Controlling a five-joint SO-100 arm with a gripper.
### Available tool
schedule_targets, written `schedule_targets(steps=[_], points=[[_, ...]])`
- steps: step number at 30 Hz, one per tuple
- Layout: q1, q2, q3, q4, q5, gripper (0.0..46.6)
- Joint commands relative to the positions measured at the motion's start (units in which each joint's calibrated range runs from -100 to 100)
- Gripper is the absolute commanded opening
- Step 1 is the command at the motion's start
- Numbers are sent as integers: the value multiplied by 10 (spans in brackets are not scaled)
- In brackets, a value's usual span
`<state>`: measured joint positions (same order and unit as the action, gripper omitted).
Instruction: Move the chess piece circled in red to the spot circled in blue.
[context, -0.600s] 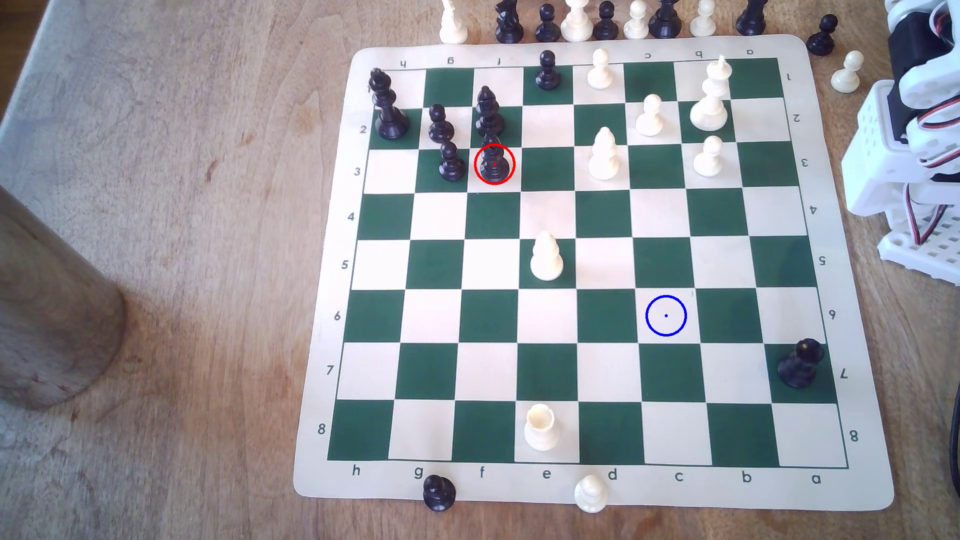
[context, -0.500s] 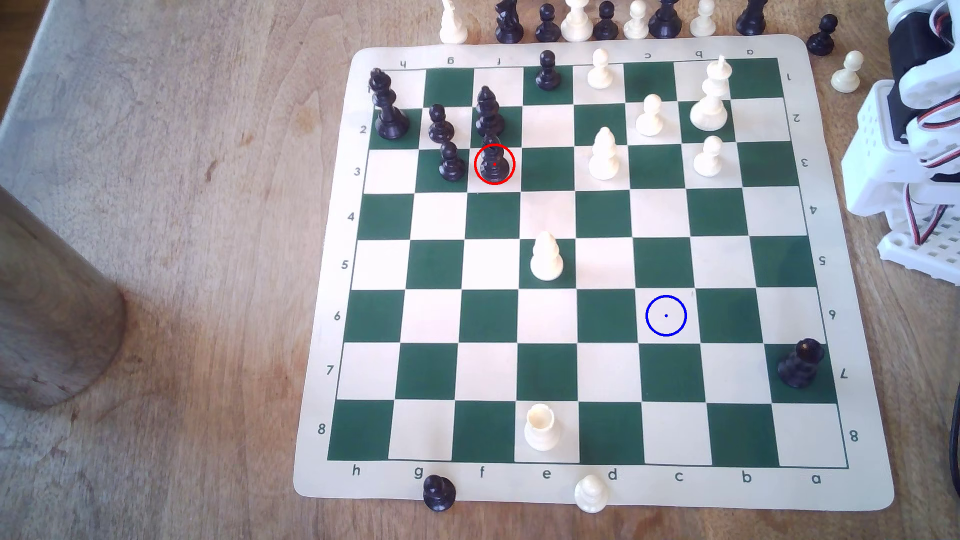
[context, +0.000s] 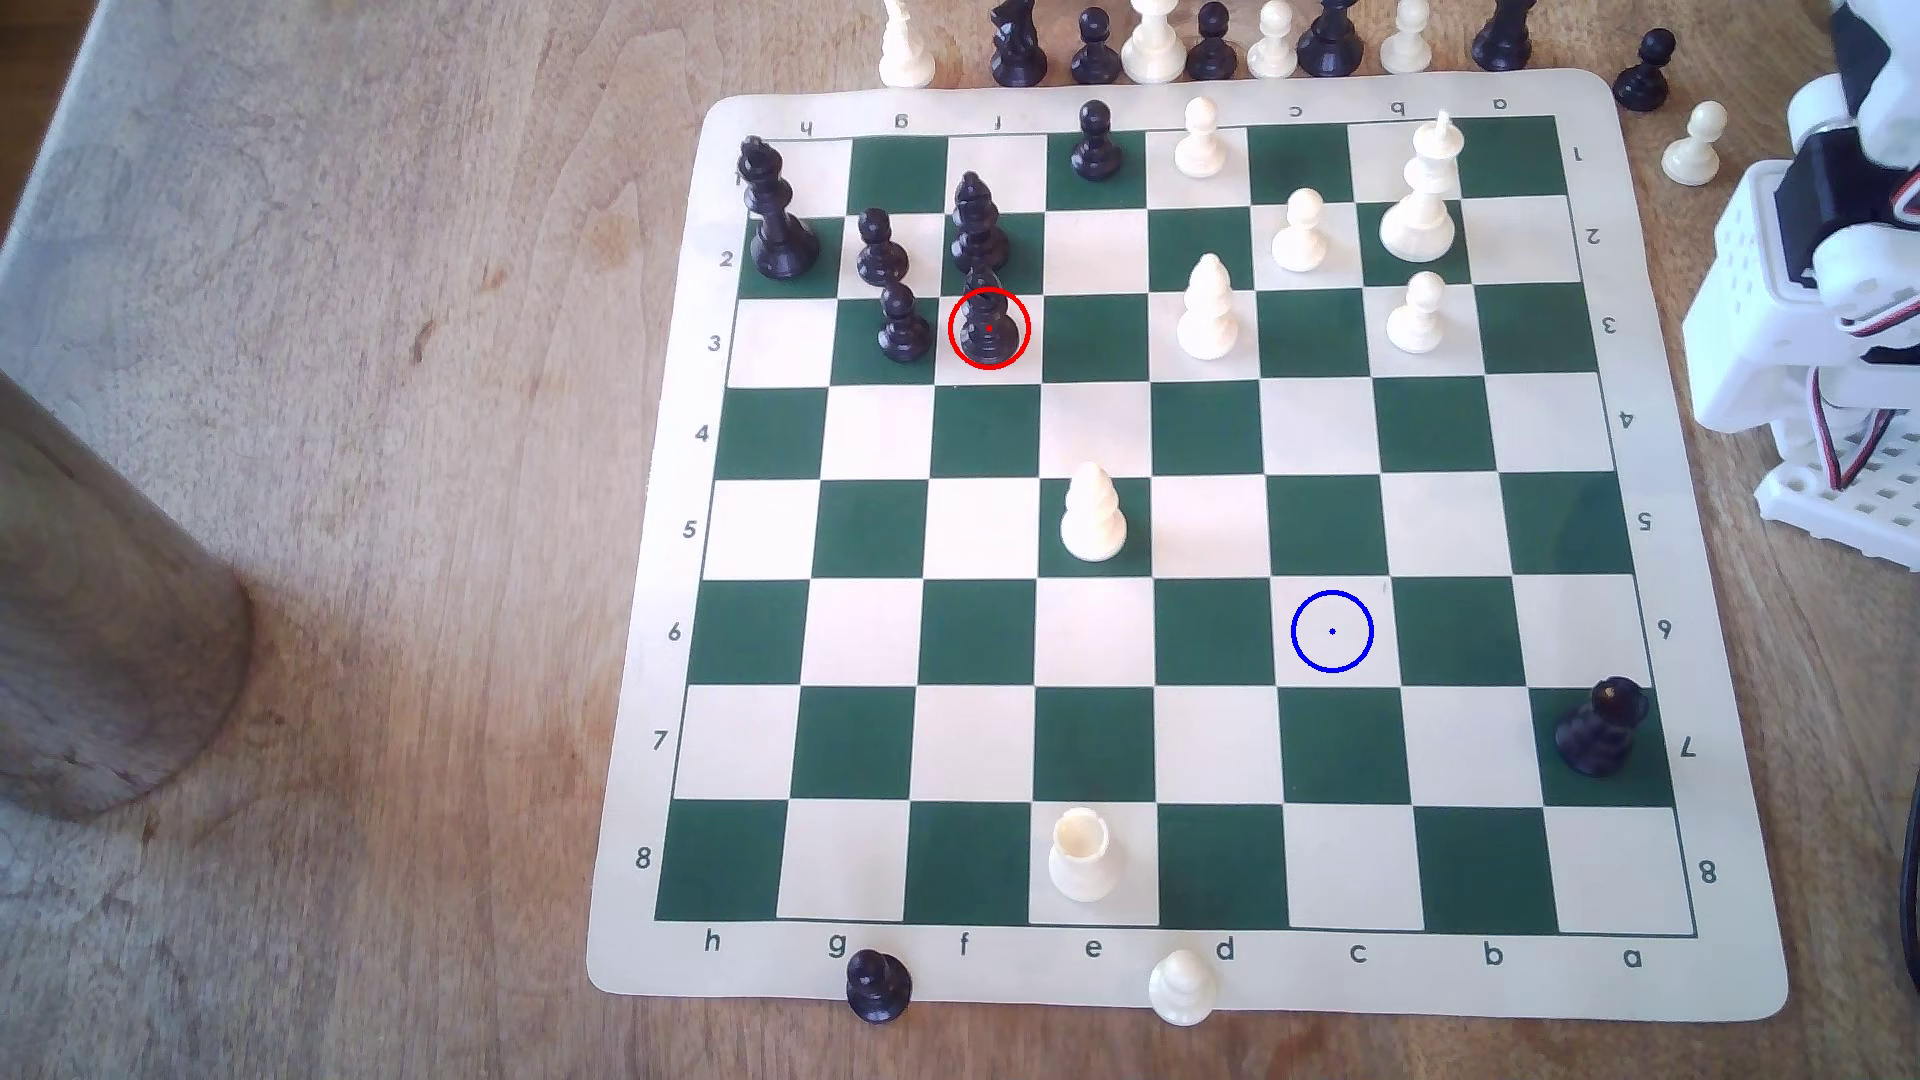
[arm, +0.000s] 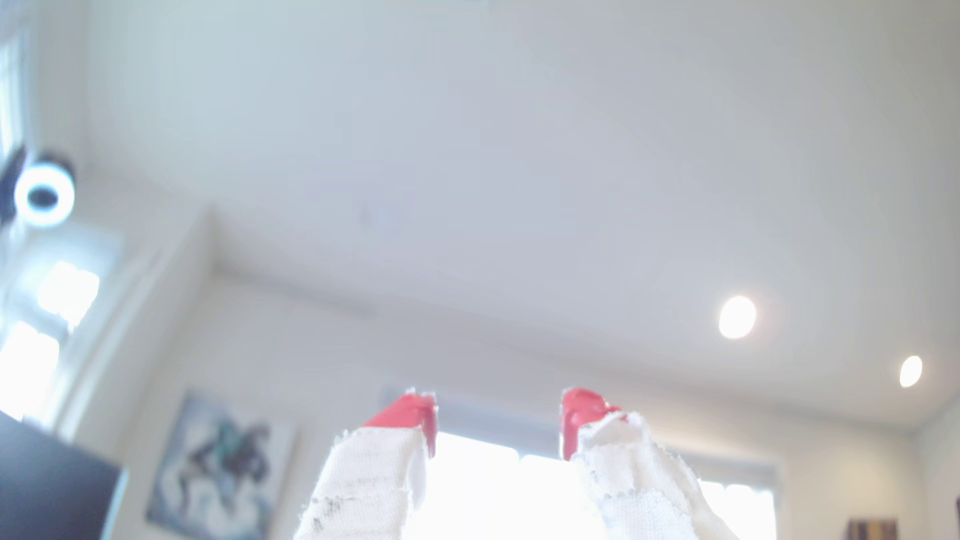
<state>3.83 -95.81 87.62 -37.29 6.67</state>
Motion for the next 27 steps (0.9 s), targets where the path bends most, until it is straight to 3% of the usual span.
schedule_targets(steps=[1, 11, 15, 21, 25, 27], points=[[22, 0, -85, 185, -1, 128], [61, 0, -148, 465, -11, 133], [64, 13, -169, 593, -8, 83], [55, 162, -292, 750, -43, 81], [43, 248, -346, 781, -72, 82], [41, 271, -349, 782, -74, 82]])
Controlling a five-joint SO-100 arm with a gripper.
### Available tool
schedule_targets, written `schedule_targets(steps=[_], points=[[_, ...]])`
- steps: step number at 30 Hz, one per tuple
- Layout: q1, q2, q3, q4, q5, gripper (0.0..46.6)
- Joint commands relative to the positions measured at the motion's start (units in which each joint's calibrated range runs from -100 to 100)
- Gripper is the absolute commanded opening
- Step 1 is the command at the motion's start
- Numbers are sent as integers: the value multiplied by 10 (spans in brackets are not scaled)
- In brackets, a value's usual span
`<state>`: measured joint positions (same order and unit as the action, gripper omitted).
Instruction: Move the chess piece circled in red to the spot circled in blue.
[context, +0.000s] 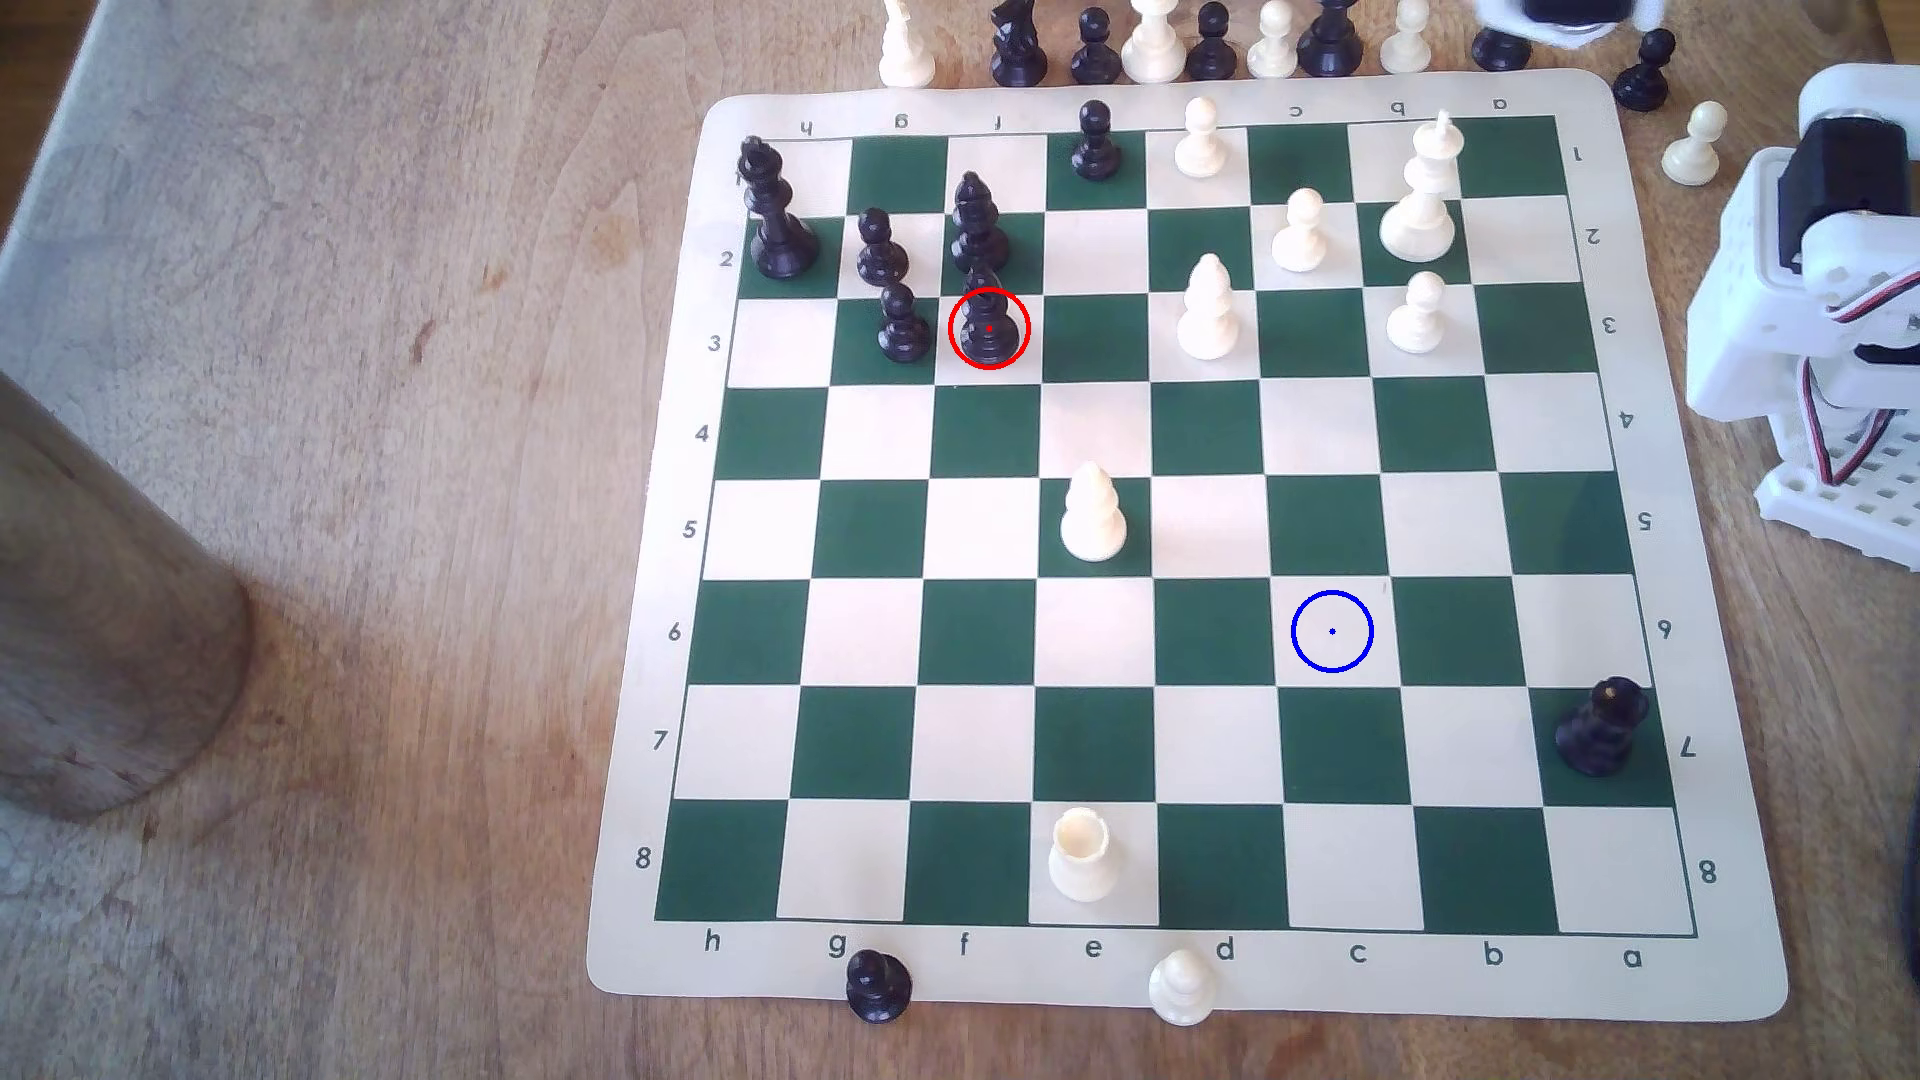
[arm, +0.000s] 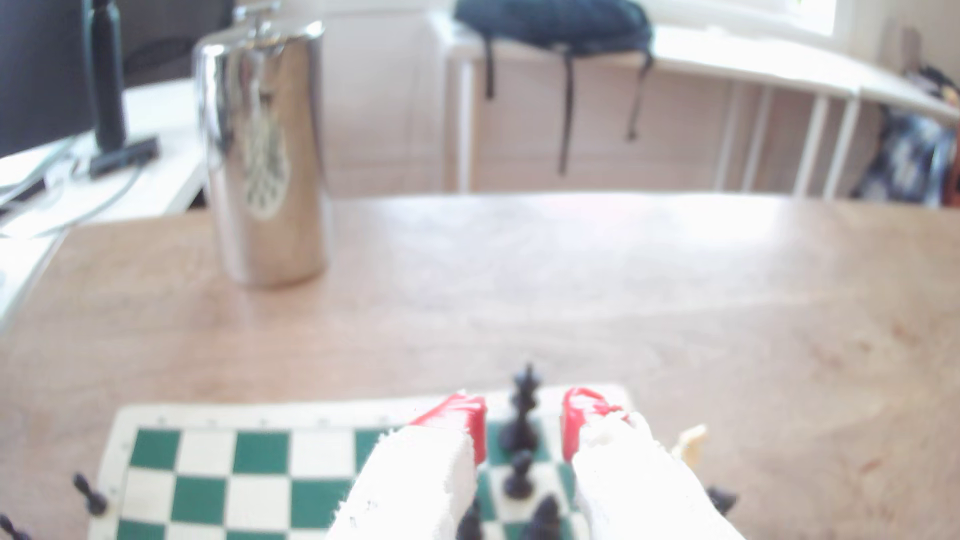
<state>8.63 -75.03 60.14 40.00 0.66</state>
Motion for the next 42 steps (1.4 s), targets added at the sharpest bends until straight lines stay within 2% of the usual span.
schedule_targets(steps=[1, 10, 11, 15, 20, 23, 27, 30, 33, 42], points=[[-8, 73, -77, 8, -16, 82], [-7, 227, -190, 21, -51, 85], [-11, 262, -232, 42, -63, 85], [-13, 334, -311, 77, -77, 86], [-5, 462, -436, 150, -111, 87], [-11, 474, -438, 174, -127, 88], [-14, 518, -446, 181, -144, 121], [-13, 547, -446, 155, -159, 171], [-19, 592, -482, 152, -172, 181], [-14, 719, -589, 195, -169, 162]])
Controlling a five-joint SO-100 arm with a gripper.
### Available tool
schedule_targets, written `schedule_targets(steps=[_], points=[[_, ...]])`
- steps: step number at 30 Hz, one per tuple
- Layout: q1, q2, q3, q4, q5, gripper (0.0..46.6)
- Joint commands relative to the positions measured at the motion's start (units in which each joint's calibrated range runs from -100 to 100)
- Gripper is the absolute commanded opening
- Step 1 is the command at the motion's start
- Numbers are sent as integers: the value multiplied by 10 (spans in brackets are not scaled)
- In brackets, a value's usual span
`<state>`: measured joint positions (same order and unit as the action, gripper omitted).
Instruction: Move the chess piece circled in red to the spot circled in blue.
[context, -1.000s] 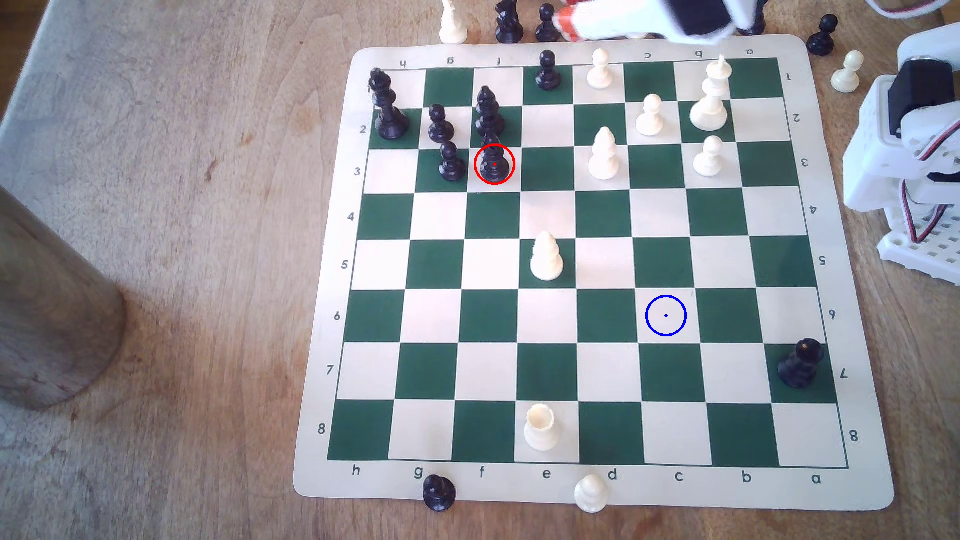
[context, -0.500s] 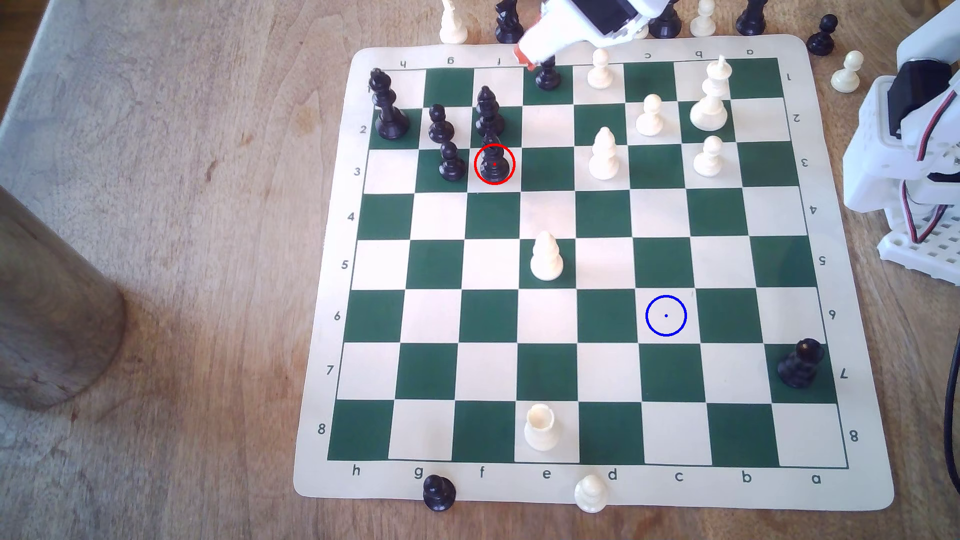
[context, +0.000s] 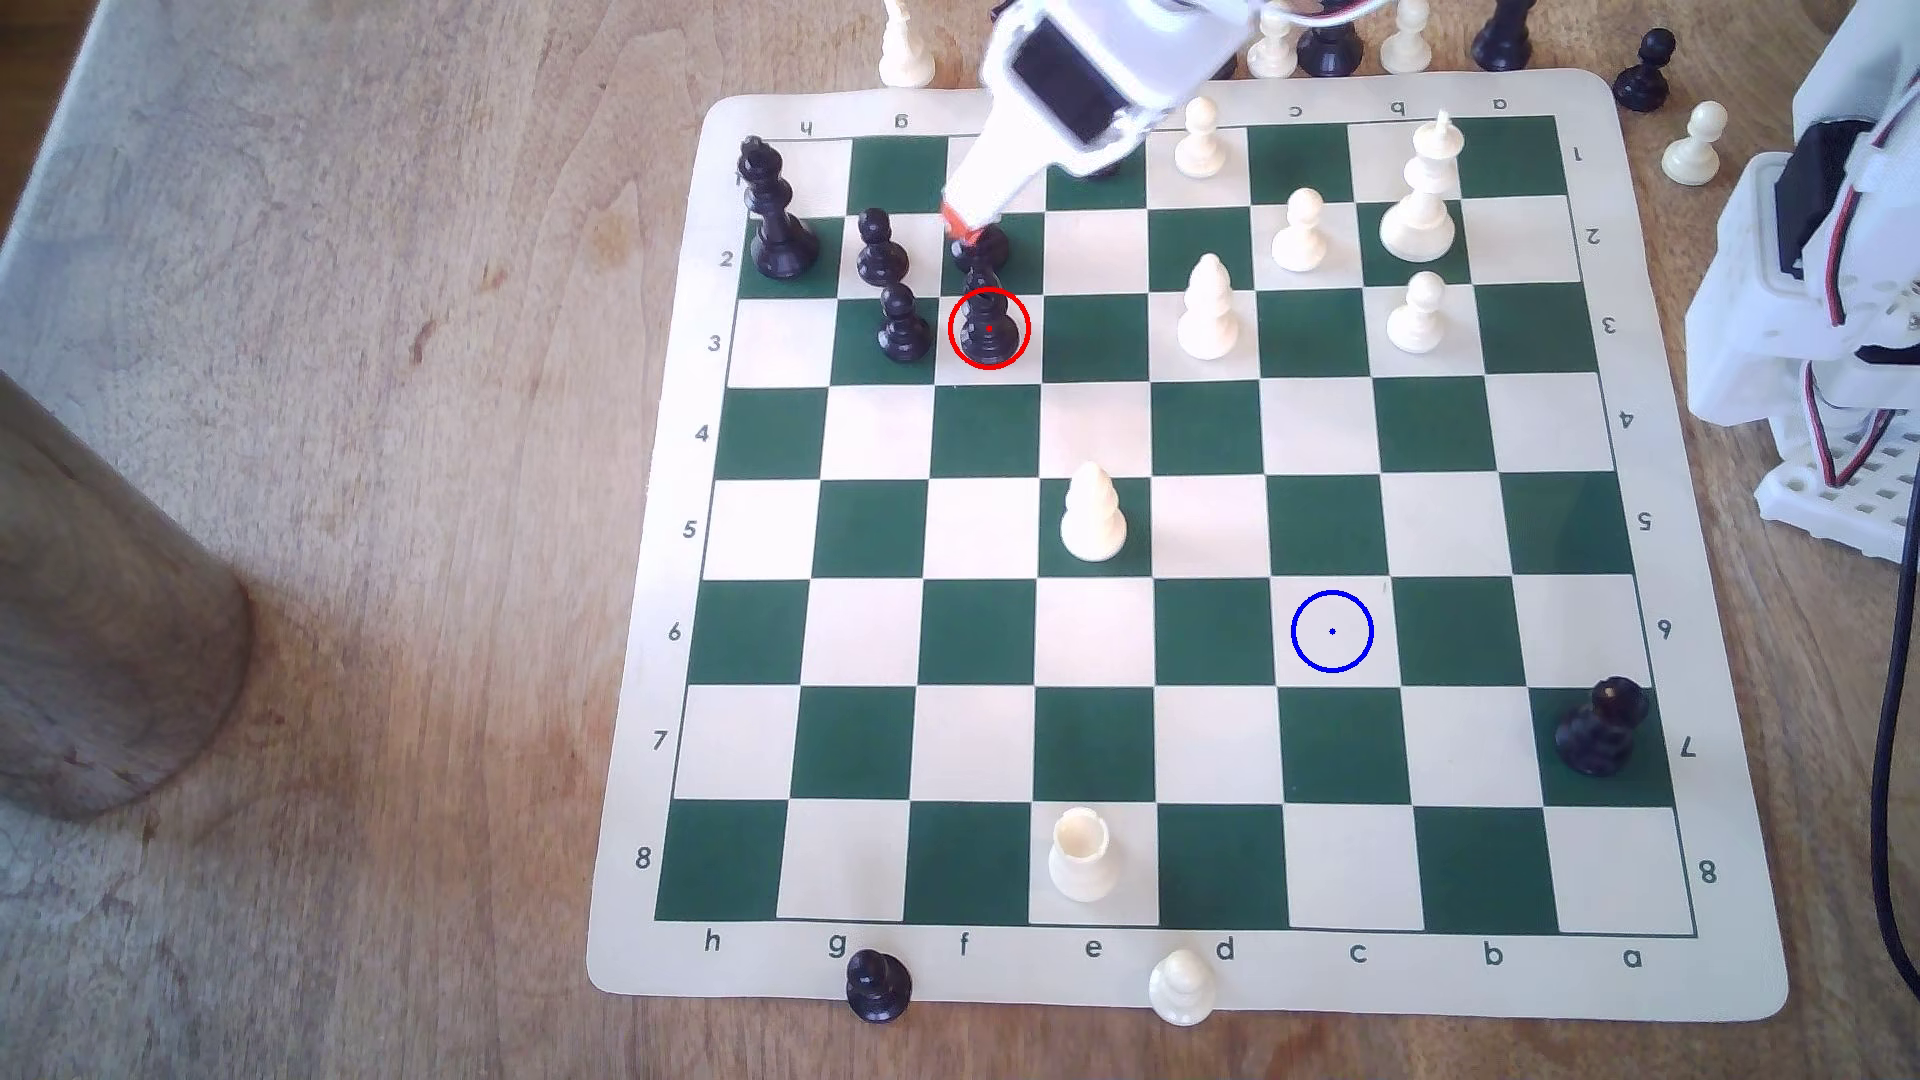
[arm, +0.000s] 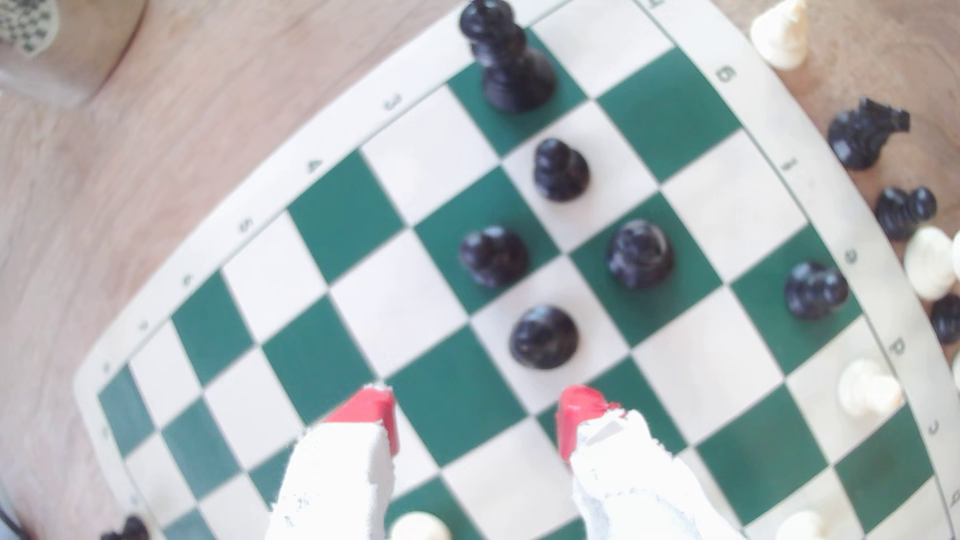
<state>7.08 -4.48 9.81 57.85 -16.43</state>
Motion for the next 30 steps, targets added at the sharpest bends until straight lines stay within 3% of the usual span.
schedule_targets(steps=[1, 12, 30], points=[[2, 22, -94, 21, 2, 159], [-2, 112, -145, 28, -17, 156], [4, 175, -171, 1, -10, 158]])
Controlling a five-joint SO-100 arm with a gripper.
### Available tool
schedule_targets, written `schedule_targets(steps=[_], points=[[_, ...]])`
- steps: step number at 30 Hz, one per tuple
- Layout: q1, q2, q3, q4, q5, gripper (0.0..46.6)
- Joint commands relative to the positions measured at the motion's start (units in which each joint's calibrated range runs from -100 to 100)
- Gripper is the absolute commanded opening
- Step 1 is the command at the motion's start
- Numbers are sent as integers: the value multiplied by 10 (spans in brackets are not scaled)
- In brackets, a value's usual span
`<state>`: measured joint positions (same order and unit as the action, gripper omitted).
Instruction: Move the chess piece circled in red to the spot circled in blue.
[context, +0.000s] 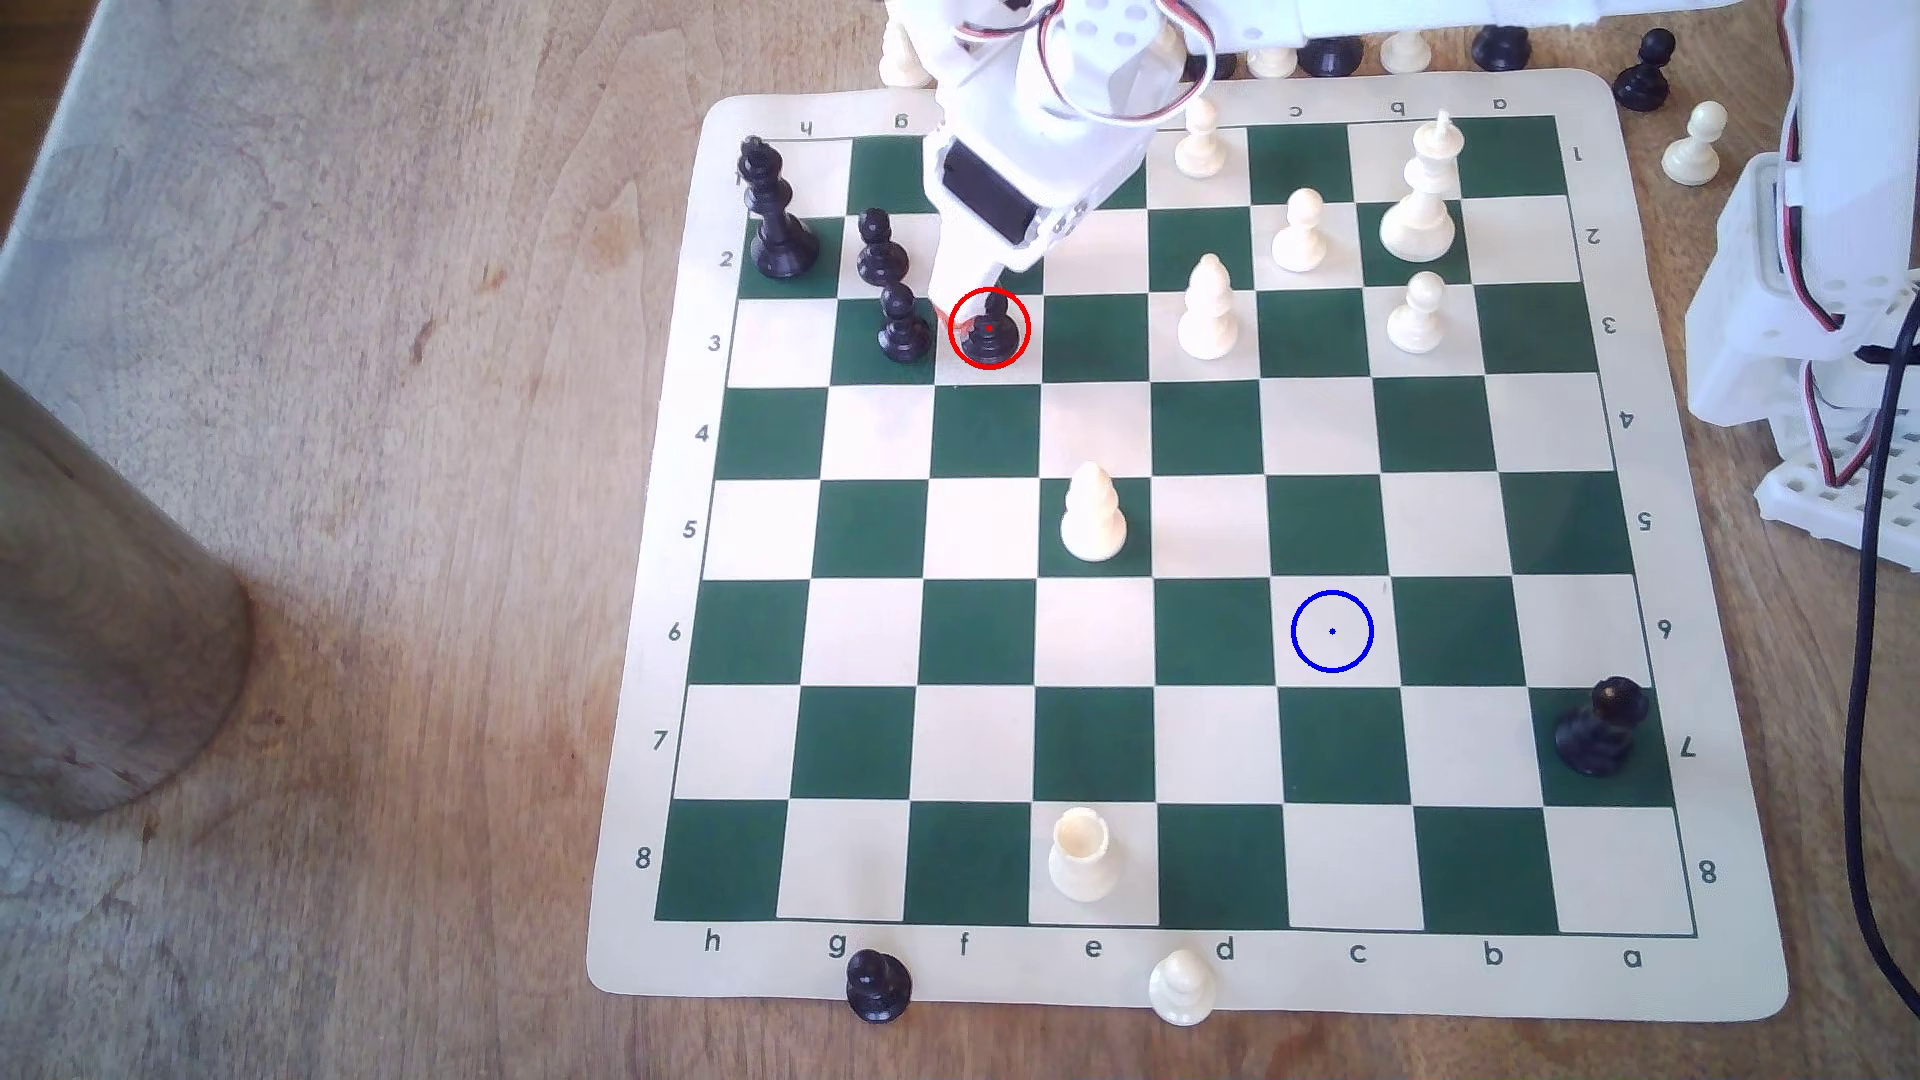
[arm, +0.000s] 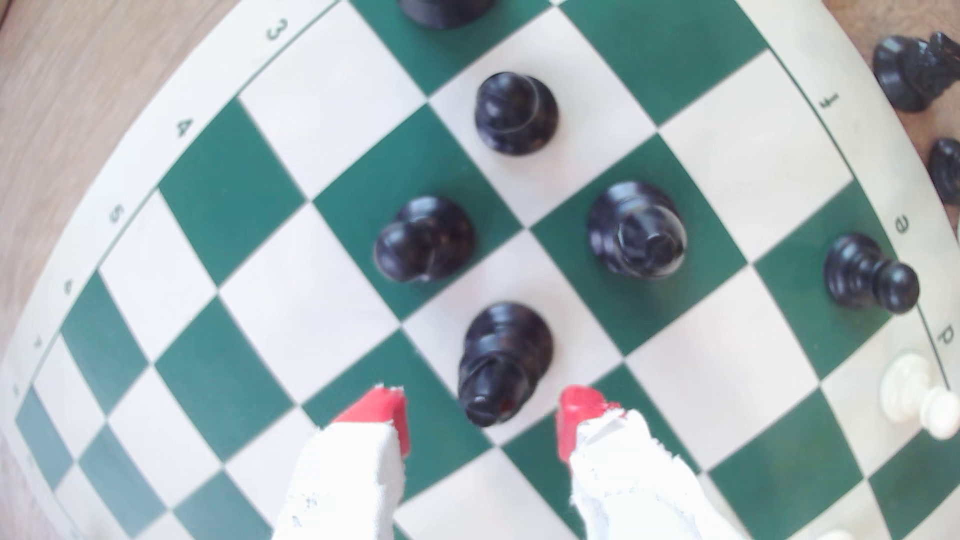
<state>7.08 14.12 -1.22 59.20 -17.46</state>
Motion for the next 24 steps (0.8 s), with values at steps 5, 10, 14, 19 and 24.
schedule_targets(steps=[5, 10, 14, 19, 24], points=[[3, 8, -75, -19, 0, 158], [5, 21, -78, -19, 0, 155], [5, 24, -76, -19, 0, 153], [4, 25, -78, -19, 0, 137], [-2, 27, -78, -17, -2, 128]])
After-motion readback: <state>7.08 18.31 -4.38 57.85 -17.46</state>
